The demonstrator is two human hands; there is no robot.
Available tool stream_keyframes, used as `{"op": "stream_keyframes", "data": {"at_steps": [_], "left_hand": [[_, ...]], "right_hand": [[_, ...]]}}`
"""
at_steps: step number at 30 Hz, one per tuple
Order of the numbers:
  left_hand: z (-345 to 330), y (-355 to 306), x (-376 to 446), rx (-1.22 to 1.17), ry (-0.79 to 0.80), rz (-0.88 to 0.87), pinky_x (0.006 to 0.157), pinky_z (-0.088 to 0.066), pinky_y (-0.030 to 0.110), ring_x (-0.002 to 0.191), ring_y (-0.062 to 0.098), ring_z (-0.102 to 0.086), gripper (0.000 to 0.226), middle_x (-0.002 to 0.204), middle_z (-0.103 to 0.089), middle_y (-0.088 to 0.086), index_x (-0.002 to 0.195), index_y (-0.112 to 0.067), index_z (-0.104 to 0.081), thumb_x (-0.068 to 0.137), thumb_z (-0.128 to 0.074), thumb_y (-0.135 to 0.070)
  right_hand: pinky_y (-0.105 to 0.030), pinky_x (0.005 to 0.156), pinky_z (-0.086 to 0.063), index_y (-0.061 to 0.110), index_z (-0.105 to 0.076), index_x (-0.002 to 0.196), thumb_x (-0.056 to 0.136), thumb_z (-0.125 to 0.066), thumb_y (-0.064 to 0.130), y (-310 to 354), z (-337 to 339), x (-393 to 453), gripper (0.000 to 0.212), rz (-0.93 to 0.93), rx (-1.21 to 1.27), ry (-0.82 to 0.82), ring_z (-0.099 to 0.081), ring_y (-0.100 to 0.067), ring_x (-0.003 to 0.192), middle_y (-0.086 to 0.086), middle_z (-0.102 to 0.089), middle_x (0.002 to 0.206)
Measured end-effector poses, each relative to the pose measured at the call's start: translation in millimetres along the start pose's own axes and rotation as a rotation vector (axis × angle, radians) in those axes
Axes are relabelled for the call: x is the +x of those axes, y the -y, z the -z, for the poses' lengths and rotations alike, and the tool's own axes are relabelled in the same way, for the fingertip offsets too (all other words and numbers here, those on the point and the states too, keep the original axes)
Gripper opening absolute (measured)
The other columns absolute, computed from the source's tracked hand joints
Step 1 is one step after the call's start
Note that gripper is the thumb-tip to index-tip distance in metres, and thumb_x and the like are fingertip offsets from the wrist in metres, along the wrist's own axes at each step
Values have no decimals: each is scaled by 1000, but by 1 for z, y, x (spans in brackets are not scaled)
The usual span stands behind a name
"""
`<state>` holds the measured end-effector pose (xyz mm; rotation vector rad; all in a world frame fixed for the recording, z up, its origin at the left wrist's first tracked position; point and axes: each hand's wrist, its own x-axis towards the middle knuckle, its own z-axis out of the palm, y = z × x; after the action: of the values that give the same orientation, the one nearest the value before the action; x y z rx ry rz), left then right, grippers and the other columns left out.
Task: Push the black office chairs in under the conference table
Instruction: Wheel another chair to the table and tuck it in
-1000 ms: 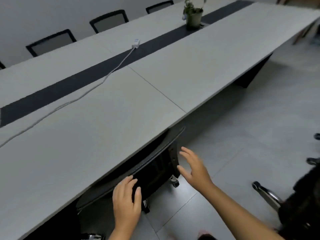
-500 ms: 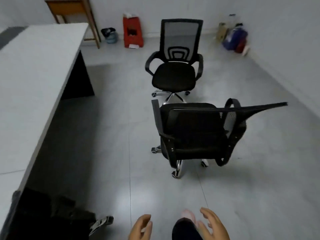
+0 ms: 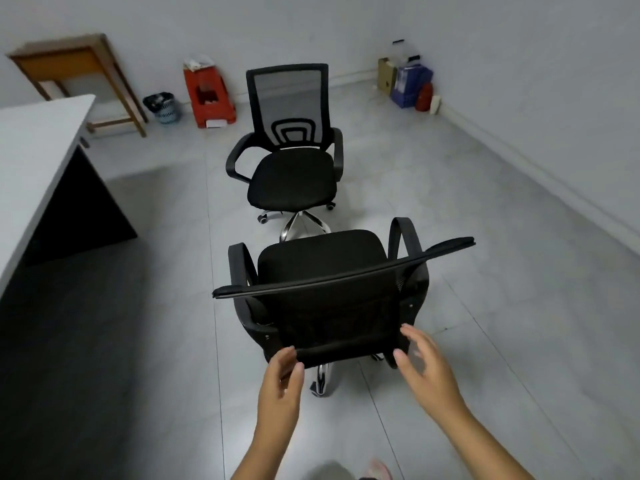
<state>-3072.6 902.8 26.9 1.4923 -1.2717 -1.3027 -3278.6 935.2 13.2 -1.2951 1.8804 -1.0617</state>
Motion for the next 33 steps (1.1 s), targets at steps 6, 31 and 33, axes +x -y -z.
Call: {"op": "stream_keyframes", "data": {"at_steps": [6,31,33], "left_hand": [[-7,-54,42,271,-223,-495,86,-37,-3,95,3,-54,20,104,-59,-11,101,-30,-55,86,-54,-16],[-61,-117,197,1293,261,-465,63,-35,24,88,16,-60,46,78,-43,-8,91,-26,-49,84,-30,-67],[-71,-117,195,1312,211,-435,65,-36,24,89,15,-60,49,76,-42,-8,97,-25,-51,84,-30,-67]], "right_hand": [[-42,98,-37,-5,-63,102,76,-61,25,34,36,76,40,462,-387,-313,-50,-30,114,-20,-63,109],[-28,67,-26,10,-58,52,52,-67,63,31,85,292,53,754,-840,-101,-56,-24,50,-1,-56,51],[-27,68,-27,11,-60,58,47,-78,58,29,89,307,52,846,-870,-56,-58,-24,54,-1,-58,56]]}}
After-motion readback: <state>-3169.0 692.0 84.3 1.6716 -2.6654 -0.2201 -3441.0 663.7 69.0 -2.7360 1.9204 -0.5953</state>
